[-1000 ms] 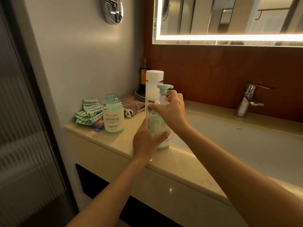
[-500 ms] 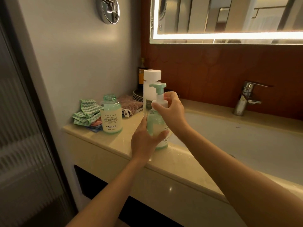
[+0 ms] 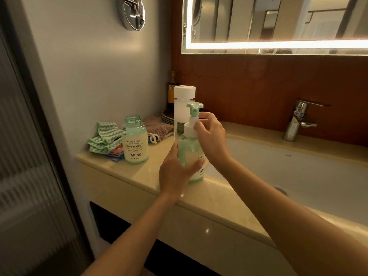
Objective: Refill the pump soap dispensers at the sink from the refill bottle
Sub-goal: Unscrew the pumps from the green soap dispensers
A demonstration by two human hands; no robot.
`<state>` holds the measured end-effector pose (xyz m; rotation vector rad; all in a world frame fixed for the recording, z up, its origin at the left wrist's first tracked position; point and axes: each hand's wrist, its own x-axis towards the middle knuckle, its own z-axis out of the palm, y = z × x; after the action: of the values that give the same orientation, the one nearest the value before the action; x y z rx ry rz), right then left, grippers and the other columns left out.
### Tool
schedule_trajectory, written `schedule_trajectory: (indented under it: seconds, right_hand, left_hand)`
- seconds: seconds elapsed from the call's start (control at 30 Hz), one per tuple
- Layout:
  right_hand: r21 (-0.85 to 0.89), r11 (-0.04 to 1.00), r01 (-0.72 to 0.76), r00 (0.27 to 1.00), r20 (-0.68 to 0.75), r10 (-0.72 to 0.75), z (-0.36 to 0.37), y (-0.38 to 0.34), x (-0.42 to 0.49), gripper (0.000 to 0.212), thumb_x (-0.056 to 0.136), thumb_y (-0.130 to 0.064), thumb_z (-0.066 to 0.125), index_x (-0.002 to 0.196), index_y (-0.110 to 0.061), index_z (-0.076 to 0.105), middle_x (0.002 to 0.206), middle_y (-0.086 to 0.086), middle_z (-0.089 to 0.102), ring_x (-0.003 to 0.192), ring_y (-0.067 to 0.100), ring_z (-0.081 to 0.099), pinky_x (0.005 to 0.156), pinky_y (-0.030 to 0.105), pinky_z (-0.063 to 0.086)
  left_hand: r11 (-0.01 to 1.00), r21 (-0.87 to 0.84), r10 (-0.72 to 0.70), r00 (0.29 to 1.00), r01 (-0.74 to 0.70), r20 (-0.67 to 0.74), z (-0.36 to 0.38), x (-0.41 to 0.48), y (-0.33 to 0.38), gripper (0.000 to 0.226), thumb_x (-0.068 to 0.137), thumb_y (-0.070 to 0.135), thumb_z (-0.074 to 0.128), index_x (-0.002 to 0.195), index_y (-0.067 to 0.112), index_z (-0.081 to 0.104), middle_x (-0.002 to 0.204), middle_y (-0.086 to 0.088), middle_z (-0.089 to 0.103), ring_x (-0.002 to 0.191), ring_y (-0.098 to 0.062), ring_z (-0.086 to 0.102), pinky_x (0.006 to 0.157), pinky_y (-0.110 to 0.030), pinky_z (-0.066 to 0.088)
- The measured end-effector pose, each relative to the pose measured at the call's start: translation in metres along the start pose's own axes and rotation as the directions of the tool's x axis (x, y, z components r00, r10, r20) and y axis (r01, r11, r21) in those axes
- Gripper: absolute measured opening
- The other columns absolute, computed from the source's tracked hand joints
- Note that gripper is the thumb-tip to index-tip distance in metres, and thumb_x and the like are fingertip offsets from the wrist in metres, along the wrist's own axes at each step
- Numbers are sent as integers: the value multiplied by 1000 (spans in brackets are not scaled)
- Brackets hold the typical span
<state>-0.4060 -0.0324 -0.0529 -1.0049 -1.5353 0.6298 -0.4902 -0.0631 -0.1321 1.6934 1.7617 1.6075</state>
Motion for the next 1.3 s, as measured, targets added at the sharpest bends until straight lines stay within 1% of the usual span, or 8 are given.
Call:
schedule_trajectory:
  seconds: [0.2,0.4,0.5,0.63,0.83,0.97,1.07,1.3]
  right_hand:
    - [-179,982,55,998,-2,-56,3,0,1,57,79,-46,66,124,-17,46,112,-4,43,98,11,48,79,22,47]
    - [-78,997,19,999,47,-16,-2,-4,0,43,88,-23,58,128,-17,44,107,-7,52,82,3,52,65,12,43]
    - [-38,999,21,996,92,-18,-3,-6,0,45,90,-25,54,132,-19,40,123,0,54,93,4,50,75,19,42]
    - [-217,976,4,1000,4,-3,3,-4,5,70,74,-46,71,131,-18,42,122,3,45,103,13,48,88,29,48]
    - [-119,991,61,996,65,-53,-4,-6,-3,54,87,-24,60,136,-17,40,122,2,55,93,5,48,73,13,41]
    - [-208,971,120,992,2,-122,-4,-2,-5,59,84,-44,61,134,-19,41,127,0,52,108,8,47,87,24,41]
    - [-251,963,101,993,-30,-111,-4,-1,0,61,73,-50,69,120,-18,47,113,-1,51,99,13,51,79,26,48]
    - [-95,995,32,997,78,-24,-7,-1,3,40,89,-25,57,127,-22,46,113,0,59,91,7,53,65,13,44]
  left_hand:
    - [1000,-4,-6,1000,6,20,-1,0,0,83,69,51,71,139,24,36,124,3,59,110,-16,56,89,-31,48]
    - [1000,-11,-4,1000,4,8,-1,-1,1,78,69,50,72,135,24,40,119,4,60,105,-15,57,85,-28,48]
    - [1000,-9,-7,1000,7,2,0,0,0,78,69,50,73,135,23,40,120,4,60,104,-15,57,85,-28,48]
    - [1000,2,2,1000,-2,4,0,0,-1,81,69,51,72,137,23,38,124,3,58,108,-15,56,86,-27,45]
    - [1000,-1,-9,1000,9,-2,1,0,-1,79,69,50,72,135,24,40,118,4,60,102,-14,58,80,-23,44]
    - [1000,-25,-16,1000,16,-9,0,0,-2,77,68,48,74,134,26,41,115,5,62,101,-15,59,81,-25,45]
    - [1000,-27,-14,1000,14,-5,0,0,-2,82,67,52,72,137,26,38,120,5,60,105,-15,58,85,-27,46]
    - [1000,-22,-18,1000,18,-3,1,1,-3,78,68,53,73,135,27,40,119,5,61,103,-13,58,82,-25,46]
